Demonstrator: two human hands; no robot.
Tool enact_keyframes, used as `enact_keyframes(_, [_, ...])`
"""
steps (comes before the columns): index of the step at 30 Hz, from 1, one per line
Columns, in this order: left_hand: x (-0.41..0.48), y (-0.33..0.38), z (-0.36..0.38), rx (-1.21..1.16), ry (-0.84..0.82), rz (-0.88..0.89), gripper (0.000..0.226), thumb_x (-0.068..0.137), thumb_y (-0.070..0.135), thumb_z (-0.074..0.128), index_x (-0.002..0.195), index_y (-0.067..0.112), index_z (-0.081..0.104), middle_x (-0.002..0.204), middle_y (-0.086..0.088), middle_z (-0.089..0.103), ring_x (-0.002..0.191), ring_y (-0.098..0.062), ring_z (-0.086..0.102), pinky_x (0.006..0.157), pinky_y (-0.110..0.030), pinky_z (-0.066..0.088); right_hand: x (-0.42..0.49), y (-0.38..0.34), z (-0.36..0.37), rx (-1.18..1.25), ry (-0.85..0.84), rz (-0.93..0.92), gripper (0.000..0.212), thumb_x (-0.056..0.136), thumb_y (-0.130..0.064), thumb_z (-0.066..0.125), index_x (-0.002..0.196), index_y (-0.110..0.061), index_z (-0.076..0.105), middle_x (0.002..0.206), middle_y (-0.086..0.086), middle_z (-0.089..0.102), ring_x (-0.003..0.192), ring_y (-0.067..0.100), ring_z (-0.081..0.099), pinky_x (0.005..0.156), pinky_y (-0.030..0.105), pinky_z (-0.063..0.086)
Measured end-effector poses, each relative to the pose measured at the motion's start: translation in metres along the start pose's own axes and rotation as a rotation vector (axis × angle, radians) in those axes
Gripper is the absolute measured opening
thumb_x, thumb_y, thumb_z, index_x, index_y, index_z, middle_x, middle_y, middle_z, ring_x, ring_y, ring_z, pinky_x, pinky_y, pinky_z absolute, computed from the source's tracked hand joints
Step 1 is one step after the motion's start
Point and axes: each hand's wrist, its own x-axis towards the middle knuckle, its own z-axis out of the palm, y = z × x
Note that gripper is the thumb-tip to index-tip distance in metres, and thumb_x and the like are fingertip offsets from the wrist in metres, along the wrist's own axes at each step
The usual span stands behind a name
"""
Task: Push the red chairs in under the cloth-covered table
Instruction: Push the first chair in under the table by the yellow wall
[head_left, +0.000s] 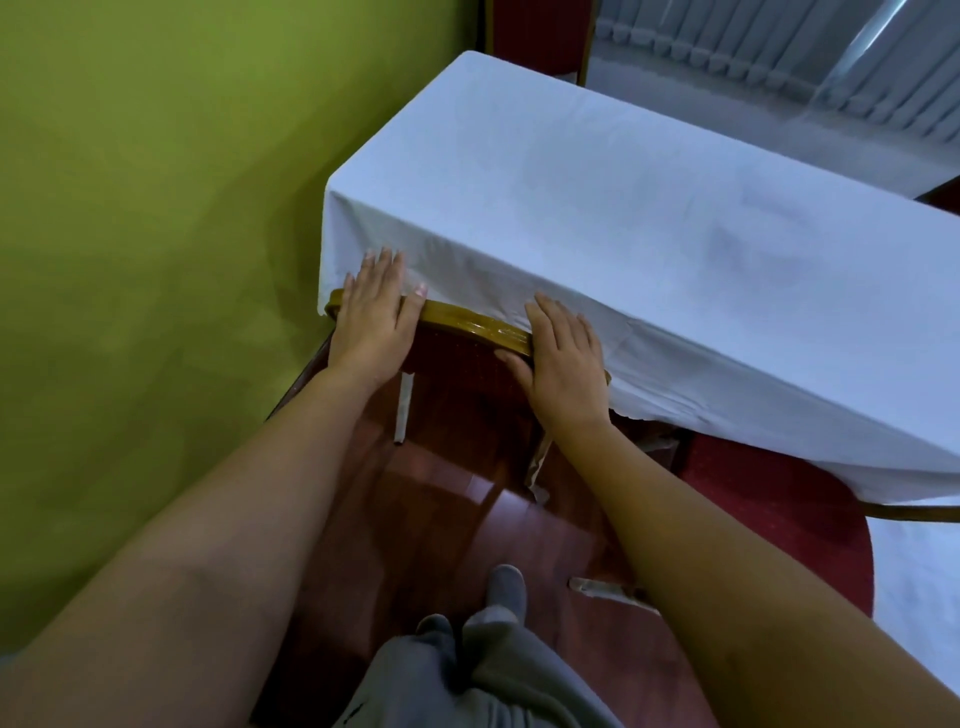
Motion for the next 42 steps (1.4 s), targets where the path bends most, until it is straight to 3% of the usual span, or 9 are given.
enact_keyframes(19, [0.066, 0.009, 0.01, 0.031, -0.032, -0.028, 0.086, 0.087, 0.069, -0.002, 0.154, 0.018, 0.014, 0.162, -0.001, 0.009, 0.149, -0.014, 0.0, 0.12, -0.034, -0.003, 0.06, 0.034, 0.006, 0.018, -0.051, -0.041, 0.069, 0.096, -0.059, 0.03, 0.144, -0.011, 0.037, 0.152, 0.007, 0.037, 0.142, 0.025, 0.03, 0.118, 0.041, 0.02])
enact_keyframes(26, [0.088, 0.011, 0.006, 0.078, -0.091, -0.039, 0.067, 0.099, 0.056, 0.009, 0.155, 0.02, 0.006, 0.163, 0.0, -0.002, 0.149, -0.016, -0.007, 0.121, -0.04, -0.002, 0.079, 0.034, 0.008, -0.01, -0.105, -0.017, 0.071, 0.095, -0.061, 0.021, 0.148, -0.014, 0.03, 0.157, 0.005, 0.027, 0.145, 0.024, 0.021, 0.119, 0.042, 0.015])
enact_keyframes(38, [0.093, 0.014, -0.007, 0.062, -0.147, -0.073, 0.066, 0.1, 0.055, 0.012, 0.156, 0.021, 0.002, 0.163, -0.001, -0.008, 0.149, -0.017, -0.012, 0.118, -0.038, -0.003, 0.085, 0.021, 0.005, 0.041, -0.185, 0.036, 0.07, 0.097, -0.059, 0.02, 0.153, -0.017, 0.017, 0.159, 0.004, 0.022, 0.148, 0.022, 0.012, 0.12, 0.039, 0.015])
enact_keyframes(40, [0.093, 0.015, -0.008, 0.057, -0.162, -0.083, 0.065, 0.1, 0.054, 0.013, 0.156, 0.021, 0.005, 0.163, -0.002, -0.007, 0.149, -0.017, -0.01, 0.118, -0.039, -0.003, 0.086, 0.021, 0.003, 0.049, -0.206, 0.04, 0.066, 0.098, -0.057, 0.024, 0.149, -0.016, 0.026, 0.155, 0.005, 0.032, 0.145, 0.025, 0.023, 0.117, 0.04, 0.022])
enact_keyframes(42, [0.093, 0.017, -0.008, 0.059, -0.174, -0.086, 0.062, 0.102, 0.052, 0.013, 0.154, 0.02, 0.018, 0.163, -0.004, 0.003, 0.15, -0.021, -0.006, 0.118, -0.041, -0.001, 0.087, 0.022, -0.001, 0.056, -0.196, 0.027, 0.05, 0.098, -0.054, 0.032, 0.127, -0.015, 0.045, 0.129, 0.006, 0.055, 0.122, 0.027, 0.049, 0.097, 0.035, 0.039])
